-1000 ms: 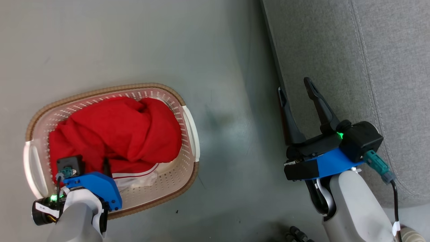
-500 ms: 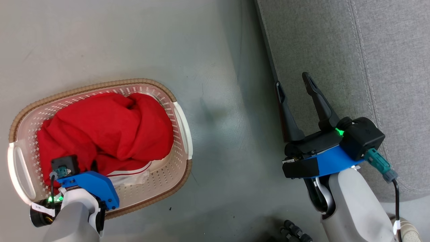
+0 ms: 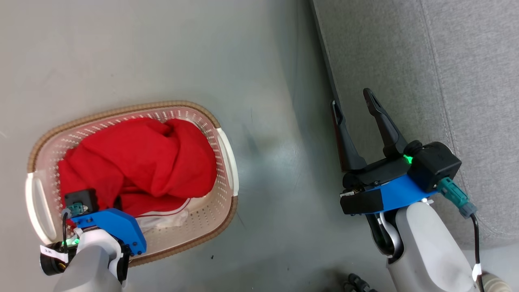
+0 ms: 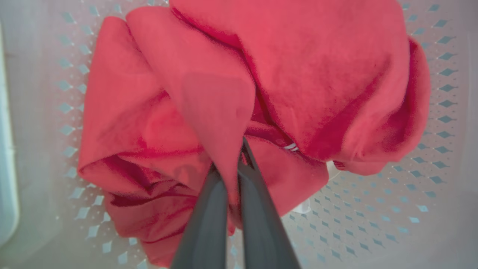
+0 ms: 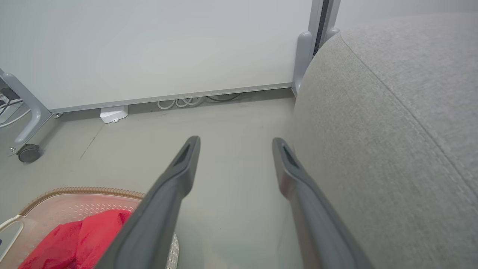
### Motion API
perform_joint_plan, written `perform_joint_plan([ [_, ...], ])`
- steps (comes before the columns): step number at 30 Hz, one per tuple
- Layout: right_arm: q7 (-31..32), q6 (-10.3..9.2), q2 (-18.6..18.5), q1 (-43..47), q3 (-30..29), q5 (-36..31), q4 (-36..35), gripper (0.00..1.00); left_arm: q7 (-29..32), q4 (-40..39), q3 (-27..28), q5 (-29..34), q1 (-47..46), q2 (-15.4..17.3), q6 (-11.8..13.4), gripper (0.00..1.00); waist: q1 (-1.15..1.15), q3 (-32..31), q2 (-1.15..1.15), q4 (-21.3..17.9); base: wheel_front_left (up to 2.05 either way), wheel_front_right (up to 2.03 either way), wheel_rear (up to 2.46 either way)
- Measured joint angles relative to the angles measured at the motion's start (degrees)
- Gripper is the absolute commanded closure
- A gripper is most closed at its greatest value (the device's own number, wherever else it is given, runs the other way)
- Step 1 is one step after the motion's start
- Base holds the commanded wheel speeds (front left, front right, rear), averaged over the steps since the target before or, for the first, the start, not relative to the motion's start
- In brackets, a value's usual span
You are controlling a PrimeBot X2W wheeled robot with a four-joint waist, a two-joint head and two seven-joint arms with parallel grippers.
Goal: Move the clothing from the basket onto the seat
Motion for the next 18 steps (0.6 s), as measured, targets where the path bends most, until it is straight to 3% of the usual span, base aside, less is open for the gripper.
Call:
perform_joint_plan([
  [9,0.0,0.00,0.0,0.4,-0.3,-0.6,2.4,0.00,-0.5,0.9,-2.1,0.2,1.3,-0.9,-1.8,1.00,-0.01,-7.6,0.00,1.6,0.00,0.00,0.00],
  [18,0.0,0.00,0.0,4.1,-2.1,-1.4,5.3,0.00,-2.4,0.5,-6.7,2.1,2.3,-2.7,-5.2,1.00,-0.02,-17.8,0.00,4.9,0.00,0.00,0.00],
])
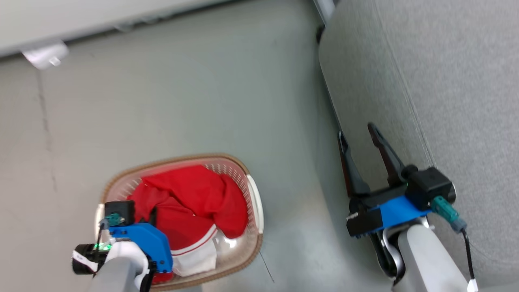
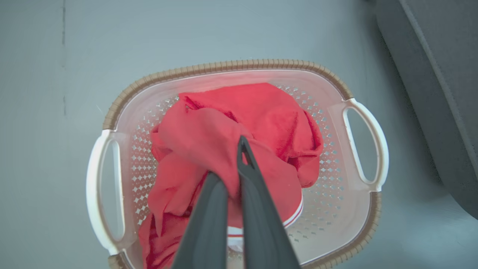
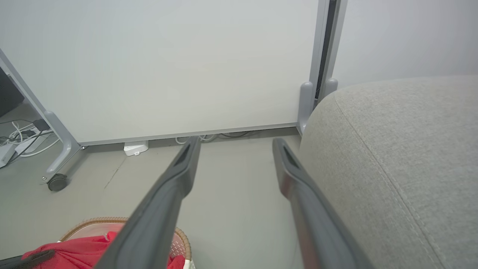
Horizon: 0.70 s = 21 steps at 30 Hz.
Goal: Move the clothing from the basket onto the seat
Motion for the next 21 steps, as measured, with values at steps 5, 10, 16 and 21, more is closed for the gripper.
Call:
perform_joint_plan([
  [5,0.0,0.00,0.0,3.0,-0.9,-0.7,1.6,0.00,-1.1,-2.4,-3.2,0.4,0.5,-0.9,-1.0,1.00,0.00,-6.1,0.00,2.5,0.00,0.00,0.00],
  [10,0.7,0.00,0.0,5.7,-1.6,-1.3,2.2,0.00,-1.8,-7.5,-7.7,-1.4,1.5,-1.1,-1.5,1.00,-0.01,-12.0,0.00,5.0,0.00,0.00,0.00],
  [16,2.0,0.00,0.0,8.0,-1.4,-1.4,1.7,0.00,-1.1,-16.8,-17.4,-7.8,2.7,-1.2,-1.6,1.00,0.00,-17.6,0.00,7.6,0.00,0.00,0.00],
  [21,3.0,0.00,0.0,10.1,-0.7,-0.7,1.2,0.00,0.6,-22.7,-23.0,-11.5,2.3,-1.2,-1.6,1.00,0.00,-21.0,0.00,9.1,0.00,0.00,0.00],
])
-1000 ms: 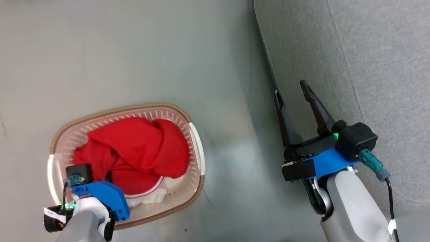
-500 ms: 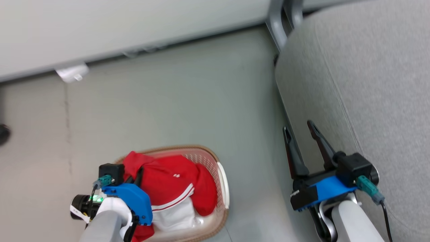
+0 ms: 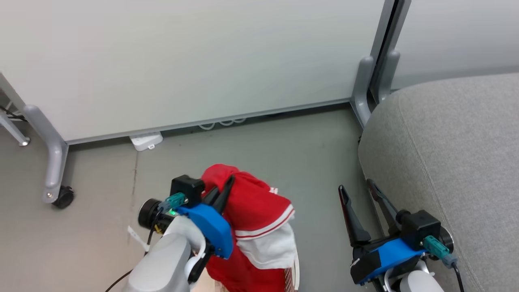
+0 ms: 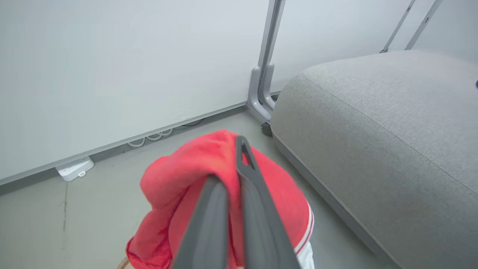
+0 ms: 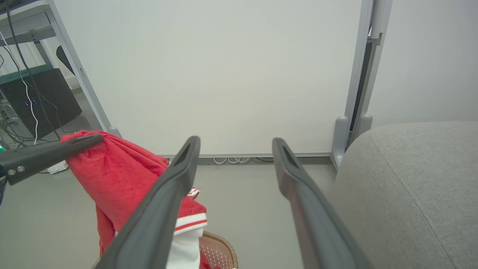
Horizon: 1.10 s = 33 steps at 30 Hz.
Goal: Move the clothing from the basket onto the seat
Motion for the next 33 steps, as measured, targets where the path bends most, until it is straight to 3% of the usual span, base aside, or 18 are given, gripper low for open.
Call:
perform_joint_plan([
  [5,0.9,0.00,0.0,1.3,1.3,0.5,-0.2,0.00,1.5,-4.5,-3.9,-3.3,-2.0,0.0,0.1,1.00,0.00,-2.6,0.00,0.5,0.00,0.00,0.00],
  [15,2.0,0.00,0.0,2.0,2.4,0.6,-1.3,0.00,3.6,-9.9,-10.3,-9.2,-7.9,0.0,2.9,1.00,0.01,-4.2,0.00,-0.3,0.00,0.00,0.00],
  [33,2.5,0.00,0.0,2.0,4.1,1.1,-1.6,0.00,2.0,-7.4,-18.3,-15.6,-10.6,0.0,5.0,1.00,0.01,-3.9,0.00,-1.7,0.00,0.00,0.00],
])
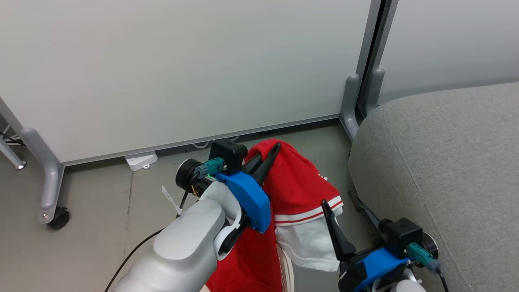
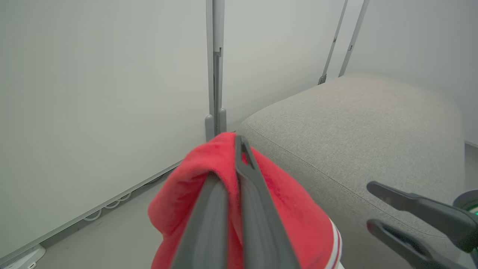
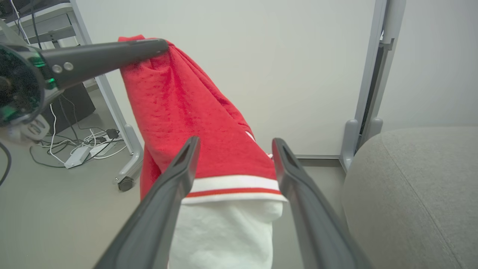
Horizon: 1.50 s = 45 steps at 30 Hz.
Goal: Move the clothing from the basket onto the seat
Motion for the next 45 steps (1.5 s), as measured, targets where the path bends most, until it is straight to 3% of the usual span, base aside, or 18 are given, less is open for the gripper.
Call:
perform_joint_plan([
  [8,0.1,0.00,0.0,-3.6,5.1,0.2,1.9,0.00,-0.5,0.5,-2.5,-2.2,-1.0,0.0,0.3,1.00,0.00,0.1,0.00,0.2,0.00,0.00,0.00],
  [15,-0.3,0.00,0.0,-10.1,9.7,0.0,8.0,0.00,-0.5,-0.8,-4.8,-4.9,-2.3,0.0,1.0,1.00,0.00,0.1,0.00,0.7,0.00,0.00,0.00],
  [36,-2.5,0.00,0.0,-22.8,13.7,0.7,26.2,0.00,-0.8,-5.7,-13.9,-12.0,-5.1,0.0,3.2,1.00,0.00,-0.5,0.00,2.9,0.00,0.00,0.00],
  [37,-2.5,0.00,0.0,-23.0,13.9,1.0,26.7,0.17,-1.0,-5.7,-14.1,-12.3,-5.1,0.0,3.2,1.00,0.00,-0.6,0.00,2.8,0.00,0.00,0.00],
  [38,-2.5,0.00,0.0,-23.2,14.0,1.1,27.1,0.70,-1.1,-5.7,-14.3,-12.6,-5.2,0.0,3.3,1.00,0.00,-0.6,0.00,2.8,0.00,0.00,0.00],
  [39,-2.6,0.00,0.0,-23.5,14.1,1.4,27.4,1.00,-1.1,-5.7,-14.6,-12.8,-5.3,0.0,3.4,1.00,0.00,-0.6,0.00,2.8,0.00,0.00,0.00],
  [45,-3.1,0.00,0.0,-23.8,14.9,2.6,29.1,1.00,-1.8,-5.1,-15.7,-14.2,-5.6,0.0,3.6,1.00,0.00,-0.9,0.00,2.3,0.00,0.00,0.00],
])
